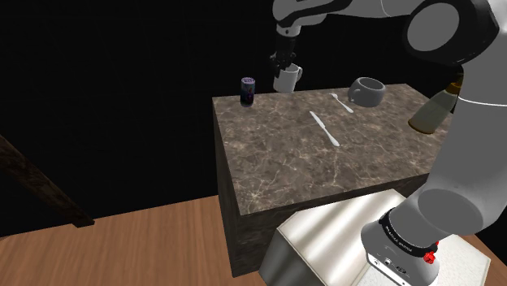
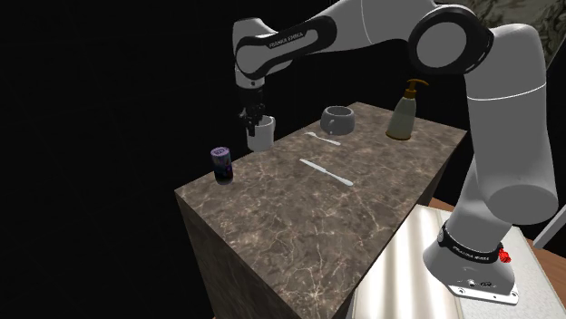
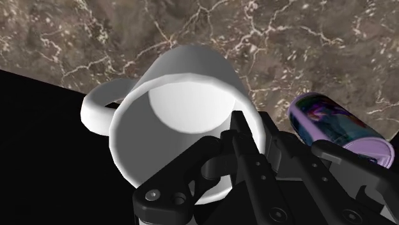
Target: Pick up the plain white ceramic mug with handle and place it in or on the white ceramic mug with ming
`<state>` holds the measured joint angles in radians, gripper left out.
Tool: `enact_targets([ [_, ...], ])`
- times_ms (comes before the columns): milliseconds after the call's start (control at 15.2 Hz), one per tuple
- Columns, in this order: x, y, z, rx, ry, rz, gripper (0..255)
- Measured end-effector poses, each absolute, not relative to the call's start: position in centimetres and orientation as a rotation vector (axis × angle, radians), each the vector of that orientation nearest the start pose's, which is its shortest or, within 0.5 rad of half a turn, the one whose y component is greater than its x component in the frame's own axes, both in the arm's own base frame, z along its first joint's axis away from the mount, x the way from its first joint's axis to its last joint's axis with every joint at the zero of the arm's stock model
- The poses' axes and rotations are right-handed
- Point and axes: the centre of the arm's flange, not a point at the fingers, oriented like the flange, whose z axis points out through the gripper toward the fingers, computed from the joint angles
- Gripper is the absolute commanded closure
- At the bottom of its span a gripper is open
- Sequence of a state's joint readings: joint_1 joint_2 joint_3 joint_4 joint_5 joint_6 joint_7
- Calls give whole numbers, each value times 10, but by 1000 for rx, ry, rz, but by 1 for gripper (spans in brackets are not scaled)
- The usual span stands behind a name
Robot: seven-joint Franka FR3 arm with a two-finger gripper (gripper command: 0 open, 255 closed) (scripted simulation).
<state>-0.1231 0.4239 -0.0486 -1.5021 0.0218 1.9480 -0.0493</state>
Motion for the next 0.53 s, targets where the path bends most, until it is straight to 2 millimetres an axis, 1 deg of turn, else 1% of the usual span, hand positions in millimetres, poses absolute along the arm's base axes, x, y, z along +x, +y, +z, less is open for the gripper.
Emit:
enact_targets([
  [528,676,-109,469,-3137,198,-36,255],
])
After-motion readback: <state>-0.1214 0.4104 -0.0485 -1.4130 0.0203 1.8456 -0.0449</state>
